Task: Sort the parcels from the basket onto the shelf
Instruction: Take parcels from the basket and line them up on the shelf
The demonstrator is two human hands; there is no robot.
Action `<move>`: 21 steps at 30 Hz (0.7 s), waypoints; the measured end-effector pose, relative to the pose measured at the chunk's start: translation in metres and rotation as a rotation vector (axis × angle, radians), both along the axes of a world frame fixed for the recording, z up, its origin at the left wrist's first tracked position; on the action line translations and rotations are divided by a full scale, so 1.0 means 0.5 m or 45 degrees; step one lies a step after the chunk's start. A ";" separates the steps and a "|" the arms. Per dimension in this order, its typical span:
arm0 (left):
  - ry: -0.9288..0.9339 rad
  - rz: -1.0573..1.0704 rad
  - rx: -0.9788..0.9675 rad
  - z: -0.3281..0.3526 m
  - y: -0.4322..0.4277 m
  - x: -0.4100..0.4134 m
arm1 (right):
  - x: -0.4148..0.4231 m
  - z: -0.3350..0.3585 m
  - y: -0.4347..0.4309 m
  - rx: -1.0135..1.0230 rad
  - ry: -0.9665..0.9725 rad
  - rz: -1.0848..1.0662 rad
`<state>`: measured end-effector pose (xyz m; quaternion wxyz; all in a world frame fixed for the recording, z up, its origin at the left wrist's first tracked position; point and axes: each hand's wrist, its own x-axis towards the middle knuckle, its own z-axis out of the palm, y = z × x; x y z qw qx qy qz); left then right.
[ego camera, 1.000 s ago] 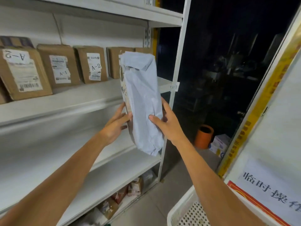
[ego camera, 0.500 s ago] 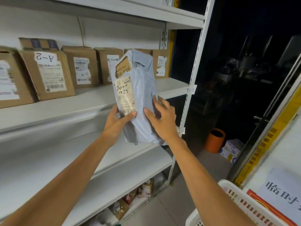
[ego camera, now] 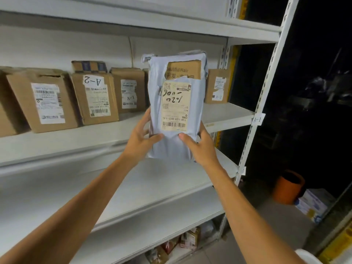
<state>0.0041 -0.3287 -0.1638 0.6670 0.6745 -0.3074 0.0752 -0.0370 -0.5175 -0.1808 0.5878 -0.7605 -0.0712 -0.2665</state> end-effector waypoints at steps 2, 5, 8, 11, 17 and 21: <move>-0.075 0.105 0.025 0.015 -0.008 0.010 | 0.026 0.019 -0.010 0.007 -0.021 -0.019; -0.111 0.218 0.017 0.033 -0.026 0.032 | 0.071 0.051 -0.029 -0.025 -0.062 -0.007; -0.081 0.317 0.021 0.047 -0.039 0.058 | 0.111 0.070 -0.040 -0.044 -0.058 0.048; -0.125 0.437 0.036 0.048 -0.043 0.076 | 0.149 0.075 -0.042 -0.059 -0.080 0.063; -0.156 0.563 0.076 0.070 -0.015 0.130 | 0.228 0.095 -0.016 -0.080 -0.095 0.125; -0.190 0.648 0.117 0.057 0.015 0.193 | 0.298 0.082 0.027 -0.084 -0.072 0.152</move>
